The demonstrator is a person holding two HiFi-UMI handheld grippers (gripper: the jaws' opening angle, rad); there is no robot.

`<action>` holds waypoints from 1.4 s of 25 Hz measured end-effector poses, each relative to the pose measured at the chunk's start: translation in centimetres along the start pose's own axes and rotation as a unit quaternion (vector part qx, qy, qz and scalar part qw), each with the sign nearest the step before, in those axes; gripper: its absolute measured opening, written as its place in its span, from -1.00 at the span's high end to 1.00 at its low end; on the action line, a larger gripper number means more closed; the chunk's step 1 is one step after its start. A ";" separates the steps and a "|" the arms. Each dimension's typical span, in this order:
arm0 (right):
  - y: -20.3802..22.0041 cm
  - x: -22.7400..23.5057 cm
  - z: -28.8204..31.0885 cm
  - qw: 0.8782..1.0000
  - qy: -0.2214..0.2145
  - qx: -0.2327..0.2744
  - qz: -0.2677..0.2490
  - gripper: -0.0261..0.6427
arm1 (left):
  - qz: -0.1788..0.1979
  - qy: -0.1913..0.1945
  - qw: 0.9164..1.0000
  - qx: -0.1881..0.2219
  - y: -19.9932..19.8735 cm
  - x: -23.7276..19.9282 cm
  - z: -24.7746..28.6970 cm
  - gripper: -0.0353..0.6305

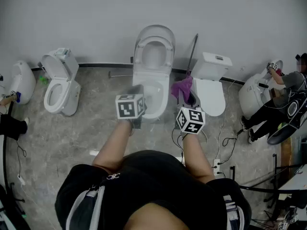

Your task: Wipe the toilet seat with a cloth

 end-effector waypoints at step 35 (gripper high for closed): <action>3.2 -8.8 6.9 0.999 0.020 -0.016 0.021 0.68 | 0.010 0.012 0.999 -0.031 0.3 -11.4 0.7 0.87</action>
Point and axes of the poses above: the fingertips, and each gripper's own axes: z forward along the fingers, x to its right, y out of its underside, the point moved 8 cm from there along -z, backward along the fingers, and after that the axes turned 5 degrees about -y, right-handed, at the moved point
